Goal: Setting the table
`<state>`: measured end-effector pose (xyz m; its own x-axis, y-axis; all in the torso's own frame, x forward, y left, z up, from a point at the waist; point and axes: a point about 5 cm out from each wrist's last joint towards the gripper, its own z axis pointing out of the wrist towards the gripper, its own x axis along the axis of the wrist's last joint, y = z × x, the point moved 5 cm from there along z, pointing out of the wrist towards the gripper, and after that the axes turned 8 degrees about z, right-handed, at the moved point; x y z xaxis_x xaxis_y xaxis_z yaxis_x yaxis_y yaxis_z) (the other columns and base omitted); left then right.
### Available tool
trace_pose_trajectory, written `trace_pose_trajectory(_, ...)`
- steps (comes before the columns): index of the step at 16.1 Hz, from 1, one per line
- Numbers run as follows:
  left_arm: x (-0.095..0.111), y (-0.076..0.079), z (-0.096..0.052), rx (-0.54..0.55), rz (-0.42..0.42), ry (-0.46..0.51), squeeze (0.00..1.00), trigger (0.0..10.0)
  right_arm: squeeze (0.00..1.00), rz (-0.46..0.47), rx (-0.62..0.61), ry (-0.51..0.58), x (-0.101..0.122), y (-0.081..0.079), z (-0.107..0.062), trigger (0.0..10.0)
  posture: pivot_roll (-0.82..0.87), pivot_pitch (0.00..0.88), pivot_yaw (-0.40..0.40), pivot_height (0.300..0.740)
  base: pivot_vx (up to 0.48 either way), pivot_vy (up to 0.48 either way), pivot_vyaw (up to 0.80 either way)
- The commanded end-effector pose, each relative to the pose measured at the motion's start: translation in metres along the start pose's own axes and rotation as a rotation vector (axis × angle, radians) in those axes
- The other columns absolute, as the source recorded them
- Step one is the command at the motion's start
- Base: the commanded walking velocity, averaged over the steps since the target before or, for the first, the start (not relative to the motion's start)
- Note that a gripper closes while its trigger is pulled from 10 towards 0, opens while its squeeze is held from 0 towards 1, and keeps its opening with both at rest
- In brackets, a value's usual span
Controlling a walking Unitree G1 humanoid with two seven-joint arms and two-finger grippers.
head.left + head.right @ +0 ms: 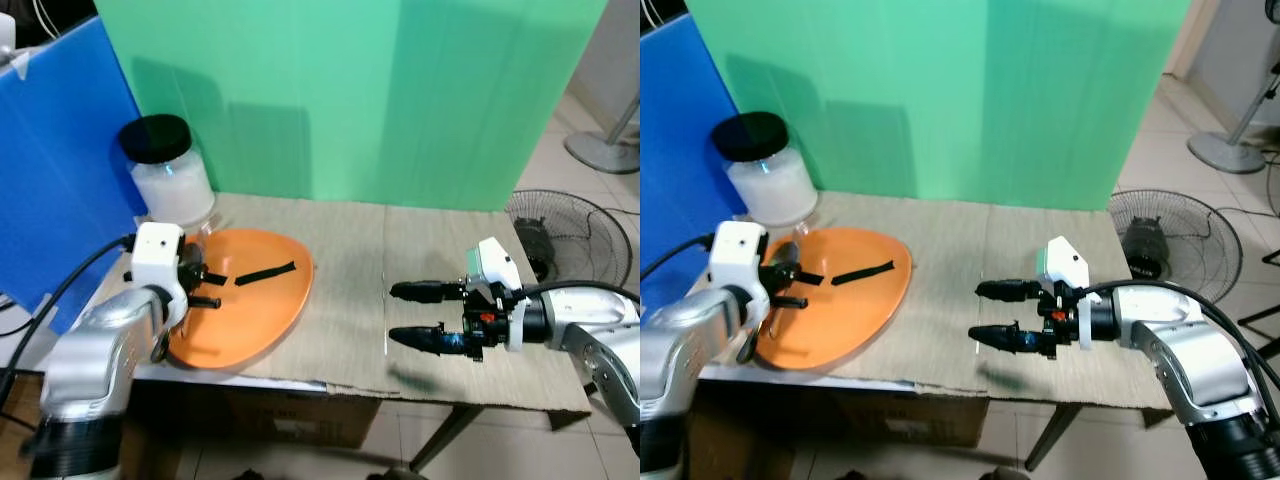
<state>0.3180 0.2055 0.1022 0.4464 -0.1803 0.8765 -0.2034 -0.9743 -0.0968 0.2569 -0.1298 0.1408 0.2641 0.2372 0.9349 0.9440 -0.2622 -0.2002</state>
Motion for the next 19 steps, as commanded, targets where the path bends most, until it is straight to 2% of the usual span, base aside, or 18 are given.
trace_pose_trajectory(1,0.023,0.007,-0.01,-0.054,0.023,0.135,0.0,0.0,0.0,-0.018,0.001,0.008,0.005,-0.001,0.0,10.0,-0.06,0.0,0.025,0.74,0.0,0.0,0.0)
trace_pose_trajectory(4,0.028,0.021,-0.019,-0.137,0.019,0.199,0.0,0.0,0.0,-0.019,0.006,0.01,0.005,-0.002,0.003,10.0,-0.06,0.0,0.024,0.74,0.0,0.0,0.0)
trace_pose_trajectory(8,0.044,0.044,-0.037,-0.281,-0.04,0.322,0.0,0.0,0.0,-0.019,0.004,0.014,0.006,-0.001,0.003,10.0,-0.06,0.0,0.022,0.74,0.0,0.0,0.0)
trace_pose_trajectory(9,0.051,0.054,-0.048,-0.36,-0.075,0.385,0.0,0.0,0.0,-0.012,-0.005,0.025,0.006,-0.002,0.005,10.0,-0.06,0.0,0.022,0.74,0.0,0.0,0.0)
trace_pose_trajectory(12,0.059,0.064,-0.061,-0.443,-0.118,0.457,0.0,0.0,0.0,0.006,-0.057,0.071,0.008,0.002,0.009,10.0,-0.06,0.0,0.019,0.74,0.0,0.0,0.0)
trace_pose_trajectory(16,0.062,0.058,-0.065,-0.41,-0.145,0.488,0.0,0.0,0.0,0.051,-0.212,0.187,0.017,0.015,0.015,10.0,-0.06,0.0,0.015,0.74,0.0,0.0,0.0)
trace_pose_trajectory(19,0.064,0.06,-0.074,-0.39,-0.133,0.514,0.0,0.0,0.0,0.089,-0.402,0.289,0.021,0.023,0.016,10.0,-0.07,0.0,0.013,0.74,0.0,0.0,0.0)
